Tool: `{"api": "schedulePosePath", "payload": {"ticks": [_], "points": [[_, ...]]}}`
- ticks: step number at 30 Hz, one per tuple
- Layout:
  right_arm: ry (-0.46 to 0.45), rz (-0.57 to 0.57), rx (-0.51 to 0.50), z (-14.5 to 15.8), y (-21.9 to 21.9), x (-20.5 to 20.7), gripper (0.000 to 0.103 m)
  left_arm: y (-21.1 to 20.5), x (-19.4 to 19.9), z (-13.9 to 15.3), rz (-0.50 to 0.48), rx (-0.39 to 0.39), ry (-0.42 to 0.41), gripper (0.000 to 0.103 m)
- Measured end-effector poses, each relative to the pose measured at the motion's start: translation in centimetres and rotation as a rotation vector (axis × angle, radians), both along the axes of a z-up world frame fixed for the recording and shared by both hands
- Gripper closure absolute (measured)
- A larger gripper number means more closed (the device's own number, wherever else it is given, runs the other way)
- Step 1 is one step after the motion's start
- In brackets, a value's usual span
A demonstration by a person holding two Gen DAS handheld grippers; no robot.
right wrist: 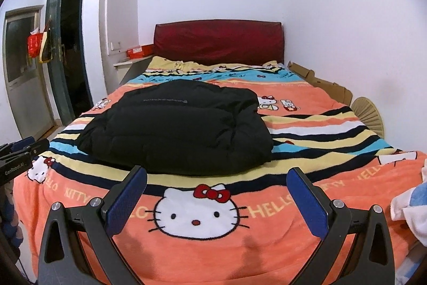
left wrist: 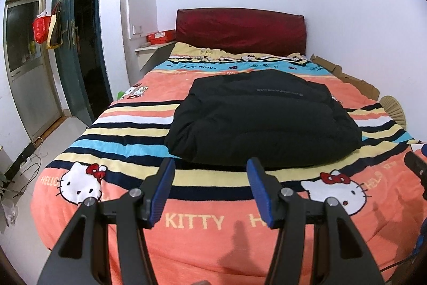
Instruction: Fold large clothes
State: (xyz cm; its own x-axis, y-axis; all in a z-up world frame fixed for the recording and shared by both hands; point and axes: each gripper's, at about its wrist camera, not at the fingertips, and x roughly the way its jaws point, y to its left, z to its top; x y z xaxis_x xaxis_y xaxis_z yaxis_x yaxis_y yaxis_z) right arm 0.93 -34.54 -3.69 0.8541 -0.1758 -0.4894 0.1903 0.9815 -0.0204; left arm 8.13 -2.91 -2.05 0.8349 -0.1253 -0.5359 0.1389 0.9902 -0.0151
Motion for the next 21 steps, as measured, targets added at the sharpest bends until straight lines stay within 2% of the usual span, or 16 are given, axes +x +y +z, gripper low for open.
{"api": "schedulePosePath", "payload": {"ticks": [21], "points": [[0.119, -0.041, -0.031, -4.2, -1.5, 2.8, 0.0, 0.3, 3.2, -4.2, -0.006, -0.001, 0.093, 0.049]]}}
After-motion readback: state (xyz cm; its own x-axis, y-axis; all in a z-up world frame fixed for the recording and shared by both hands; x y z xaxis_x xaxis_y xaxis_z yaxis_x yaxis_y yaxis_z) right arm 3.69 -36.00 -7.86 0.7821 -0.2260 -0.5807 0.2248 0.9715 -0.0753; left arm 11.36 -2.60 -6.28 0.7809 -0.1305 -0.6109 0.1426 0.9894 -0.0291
